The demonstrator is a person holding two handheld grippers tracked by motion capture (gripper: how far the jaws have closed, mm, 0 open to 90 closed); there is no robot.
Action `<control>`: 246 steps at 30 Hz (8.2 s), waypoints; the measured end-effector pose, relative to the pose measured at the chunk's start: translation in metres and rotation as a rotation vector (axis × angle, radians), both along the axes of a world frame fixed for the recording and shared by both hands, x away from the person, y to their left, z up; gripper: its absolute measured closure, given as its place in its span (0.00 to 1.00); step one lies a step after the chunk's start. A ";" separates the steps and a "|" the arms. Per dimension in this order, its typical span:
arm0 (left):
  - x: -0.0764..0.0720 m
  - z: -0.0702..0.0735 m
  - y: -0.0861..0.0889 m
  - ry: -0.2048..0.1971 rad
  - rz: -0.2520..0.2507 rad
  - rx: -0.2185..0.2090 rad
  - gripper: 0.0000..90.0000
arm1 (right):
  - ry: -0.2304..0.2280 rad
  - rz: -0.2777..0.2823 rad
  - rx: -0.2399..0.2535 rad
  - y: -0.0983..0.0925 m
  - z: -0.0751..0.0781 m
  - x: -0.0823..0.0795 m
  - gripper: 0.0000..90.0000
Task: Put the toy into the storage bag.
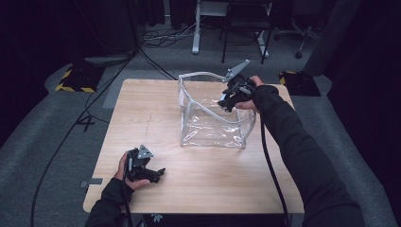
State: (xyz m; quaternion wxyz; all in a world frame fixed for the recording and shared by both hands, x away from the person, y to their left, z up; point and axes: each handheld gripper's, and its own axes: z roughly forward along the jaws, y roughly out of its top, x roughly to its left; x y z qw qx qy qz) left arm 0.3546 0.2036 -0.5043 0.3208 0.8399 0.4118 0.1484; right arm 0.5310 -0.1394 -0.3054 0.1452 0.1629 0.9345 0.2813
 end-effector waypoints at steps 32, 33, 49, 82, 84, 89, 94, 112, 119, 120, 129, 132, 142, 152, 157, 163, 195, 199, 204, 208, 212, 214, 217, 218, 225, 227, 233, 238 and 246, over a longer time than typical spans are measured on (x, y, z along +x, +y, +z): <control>0.000 0.000 0.000 0.000 0.000 0.004 0.01 | 0.080 0.029 -0.117 -0.020 -0.011 -0.006 0.54; 0.000 0.000 0.000 0.004 -0.001 0.001 0.01 | 0.080 0.032 -0.121 -0.021 -0.011 -0.006 0.54; 0.000 0.000 0.000 0.001 0.000 0.003 0.01 | 0.077 0.058 -0.137 -0.030 -0.007 -0.004 0.54; 0.000 0.000 0.000 -0.002 0.001 0.003 0.01 | 0.097 0.047 -0.153 -0.037 -0.005 -0.009 0.54; 0.000 0.000 0.000 -0.003 -0.001 0.006 0.01 | 0.093 0.045 -0.151 -0.037 -0.005 -0.009 0.54; 0.000 0.000 0.000 -0.002 -0.001 0.006 0.01 | 0.093 0.043 -0.138 -0.037 -0.006 -0.009 0.53; 0.000 0.000 0.000 -0.001 0.000 0.001 0.01 | 0.066 0.063 -0.098 -0.037 -0.007 -0.007 0.50; 0.000 0.000 0.000 -0.003 0.001 0.004 0.01 | 0.066 0.044 -0.019 -0.042 -0.008 -0.013 0.48; 0.000 0.000 0.000 -0.002 0.000 0.004 0.01 | 0.024 0.040 0.044 -0.044 -0.006 -0.016 0.46; 0.000 0.000 0.000 -0.002 -0.001 0.006 0.01 | 0.016 0.041 0.053 -0.044 -0.006 -0.016 0.45; 0.000 0.000 0.000 -0.002 -0.001 0.006 0.01 | -0.066 0.005 0.132 -0.047 -0.002 -0.018 0.44; 0.000 0.000 0.000 -0.001 -0.002 0.007 0.01 | -0.087 -0.010 0.154 -0.049 -0.001 -0.018 0.43; 0.000 0.000 0.000 -0.002 0.000 0.005 0.01 | -0.139 -0.051 0.237 -0.055 0.004 -0.021 0.36; 0.000 0.000 0.000 -0.002 0.000 0.004 0.01 | -0.197 -0.102 0.270 -0.056 0.006 -0.027 0.26; 0.000 0.000 0.000 -0.002 0.000 0.006 0.01 | -0.208 -0.122 0.278 -0.058 0.006 -0.030 0.26; 0.000 0.000 0.000 -0.002 -0.001 0.006 0.01 | -0.225 -0.142 0.283 -0.064 0.007 -0.032 0.26; 0.000 0.000 0.000 -0.002 0.001 0.004 0.01 | -0.257 -0.318 0.319 -0.123 0.001 -0.037 0.27; 0.000 0.000 0.000 -0.002 0.001 0.003 0.01 | -0.261 -0.327 0.312 -0.129 -0.002 -0.037 0.27; 0.000 0.000 0.000 -0.002 0.000 0.005 0.01 | -0.264 -0.340 0.301 -0.135 -0.007 -0.038 0.27; 0.000 0.000 0.000 -0.002 0.001 0.003 0.01 | -0.260 -0.346 0.294 -0.138 -0.011 -0.040 0.27; 0.000 0.000 0.000 -0.003 0.001 0.004 0.01 | -0.259 -0.352 0.291 -0.140 -0.015 -0.041 0.27; 0.000 0.000 0.000 -0.003 0.001 0.005 0.01 | -0.263 -0.347 0.286 -0.142 -0.017 -0.041 0.27; 0.000 0.000 0.000 -0.003 0.000 0.007 0.01 | -0.261 -0.350 0.284 -0.144 -0.020 -0.042 0.27; 0.000 0.000 0.000 -0.003 -0.001 0.006 0.01 | -0.259 -0.354 0.278 -0.144 -0.021 -0.043 0.27; 0.000 0.000 0.000 -0.002 -0.001 0.006 0.01 | -0.249 -0.361 0.265 -0.146 -0.029 -0.045 0.27; 0.000 0.000 0.000 -0.002 0.001 0.004 0.01 | -0.249 -0.357 0.254 -0.146 -0.032 -0.046 0.27; 0.000 0.000 0.000 -0.002 0.001 0.004 0.01 | -0.236 -0.354 0.241 -0.147 -0.042 -0.050 0.27; 0.000 0.000 0.000 -0.003 0.001 0.004 0.01 | -0.230 -0.350 0.224 -0.149 -0.050 -0.052 0.27; 0.000 0.000 0.000 -0.001 0.001 0.003 0.01 | -0.212 -0.348 0.198 -0.154 -0.062 -0.057 0.28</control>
